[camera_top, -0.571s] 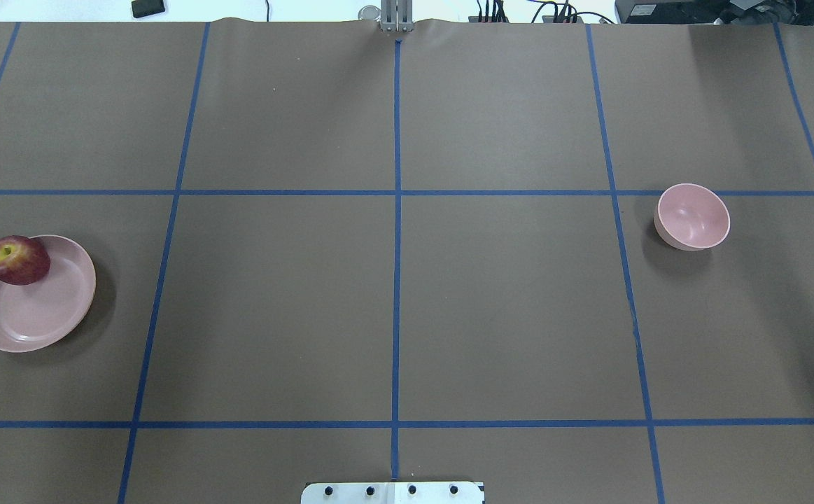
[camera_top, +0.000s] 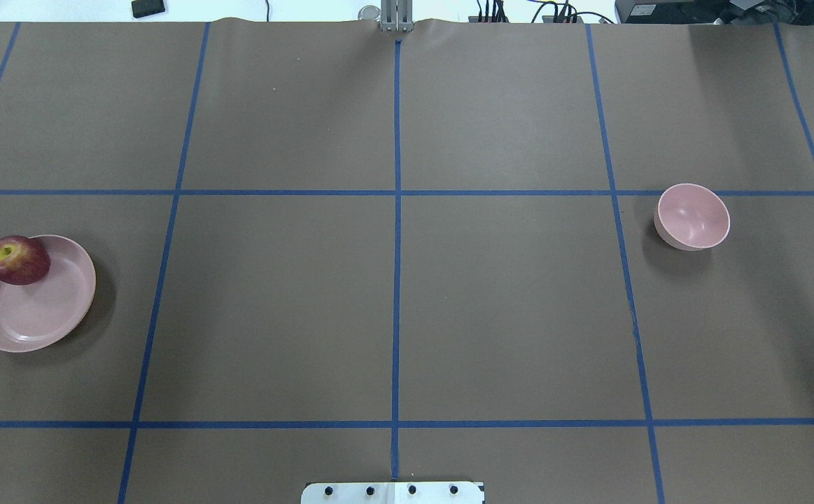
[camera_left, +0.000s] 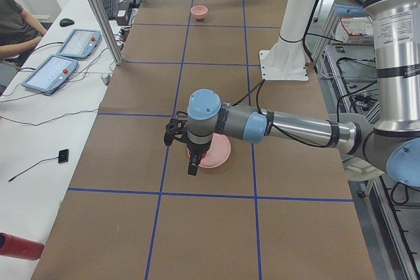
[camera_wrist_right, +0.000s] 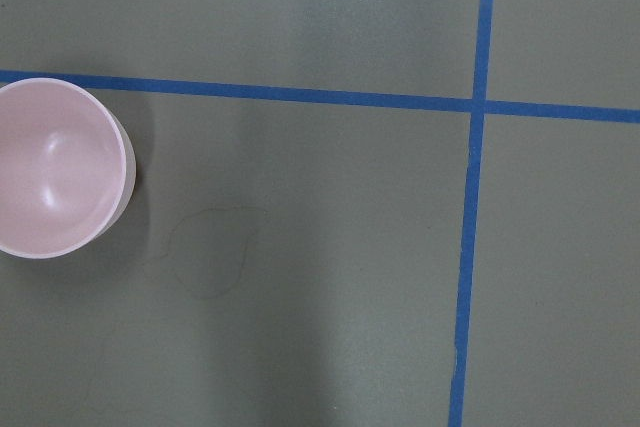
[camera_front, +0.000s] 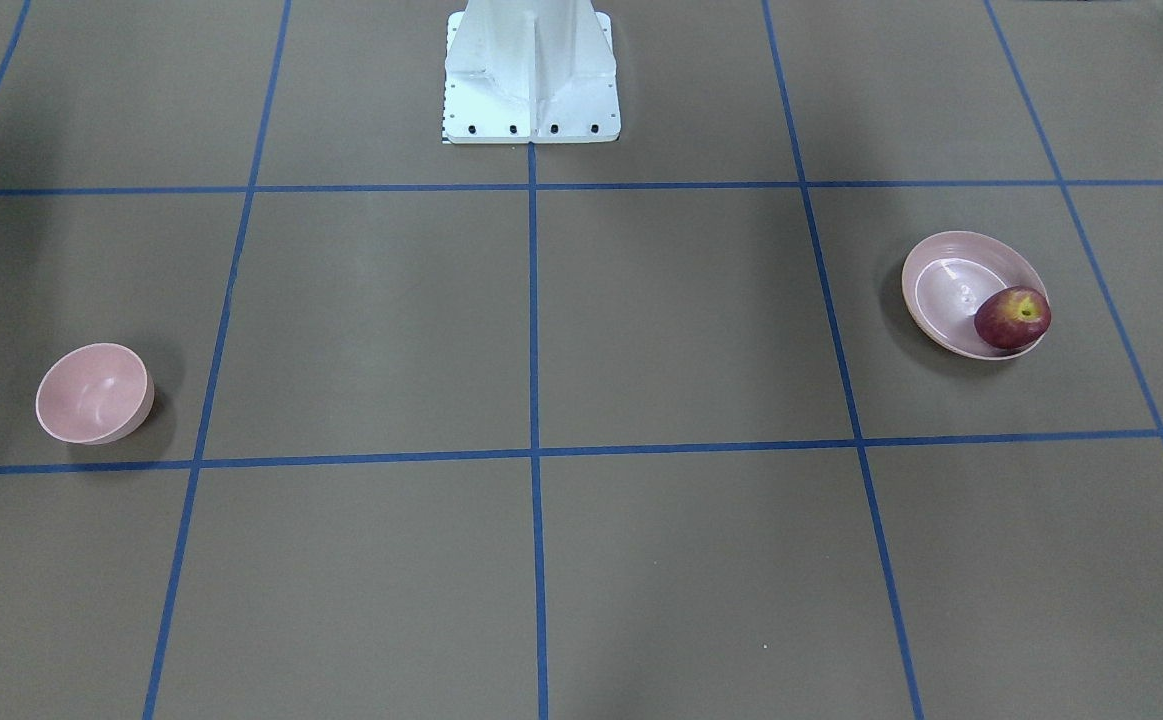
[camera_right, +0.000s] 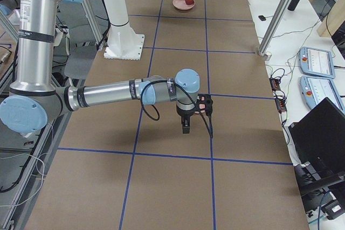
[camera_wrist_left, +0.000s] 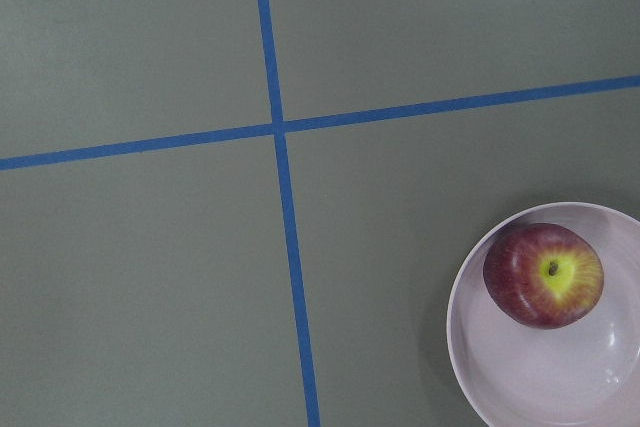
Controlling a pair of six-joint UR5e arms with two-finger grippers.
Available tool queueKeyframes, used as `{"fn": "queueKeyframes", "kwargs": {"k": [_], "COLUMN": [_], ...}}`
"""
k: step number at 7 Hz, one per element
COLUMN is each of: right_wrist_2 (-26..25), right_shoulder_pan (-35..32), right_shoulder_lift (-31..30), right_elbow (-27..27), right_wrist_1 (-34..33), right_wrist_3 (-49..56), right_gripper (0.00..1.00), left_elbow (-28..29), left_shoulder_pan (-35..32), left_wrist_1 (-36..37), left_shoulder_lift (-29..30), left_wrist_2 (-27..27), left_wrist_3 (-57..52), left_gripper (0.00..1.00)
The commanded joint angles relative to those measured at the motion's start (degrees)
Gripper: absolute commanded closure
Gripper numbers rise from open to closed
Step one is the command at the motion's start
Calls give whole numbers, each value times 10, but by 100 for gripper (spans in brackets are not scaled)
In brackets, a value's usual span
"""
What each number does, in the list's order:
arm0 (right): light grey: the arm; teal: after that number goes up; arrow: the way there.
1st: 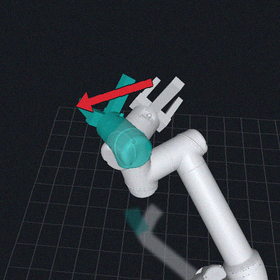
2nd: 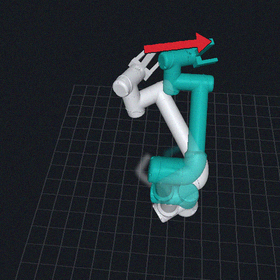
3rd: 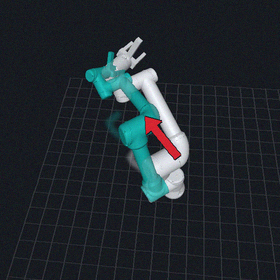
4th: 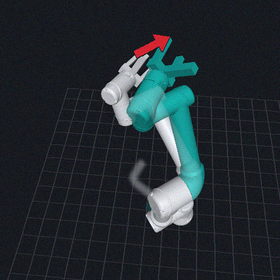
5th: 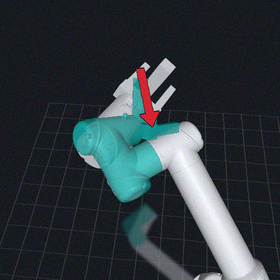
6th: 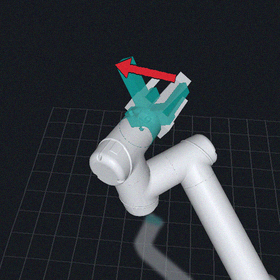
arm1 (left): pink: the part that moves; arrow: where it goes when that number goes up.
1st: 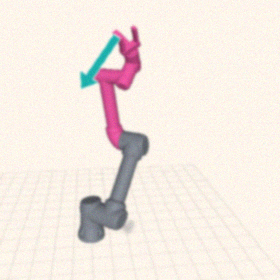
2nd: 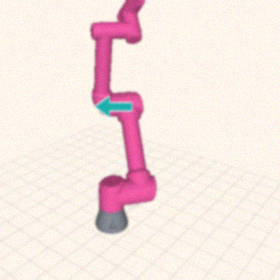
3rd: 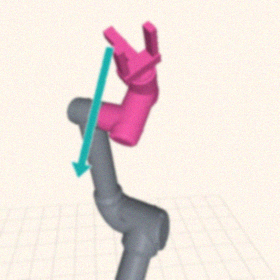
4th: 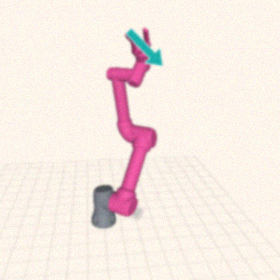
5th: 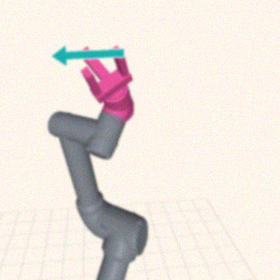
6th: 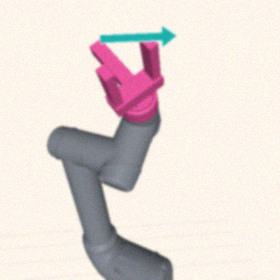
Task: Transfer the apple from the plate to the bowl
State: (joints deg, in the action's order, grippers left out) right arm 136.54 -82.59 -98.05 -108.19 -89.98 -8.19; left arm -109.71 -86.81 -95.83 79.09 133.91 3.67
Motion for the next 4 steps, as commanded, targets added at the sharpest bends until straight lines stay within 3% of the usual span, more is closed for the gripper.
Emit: {"fn": "queueKeyframes", "kwargs": {"k": [1,4], "right_wrist_2": [16,24], "right_shoulder_pan": [1,3], "right_shoulder_lift": [1,1], "right_elbow": [1,0], "right_wrist_1": [1,1], "right_wrist_3": [1,1], "right_gripper": [0,0], "left_elbow": [-1,-1], "left_shoulder_pan": [0,1], "left_wrist_1": [-5,-5], "left_shoulder_lift": [0,9], "left_wrist_2": [0,0], "left_wrist_3": [4,19], "left_gripper": [2,2]}}
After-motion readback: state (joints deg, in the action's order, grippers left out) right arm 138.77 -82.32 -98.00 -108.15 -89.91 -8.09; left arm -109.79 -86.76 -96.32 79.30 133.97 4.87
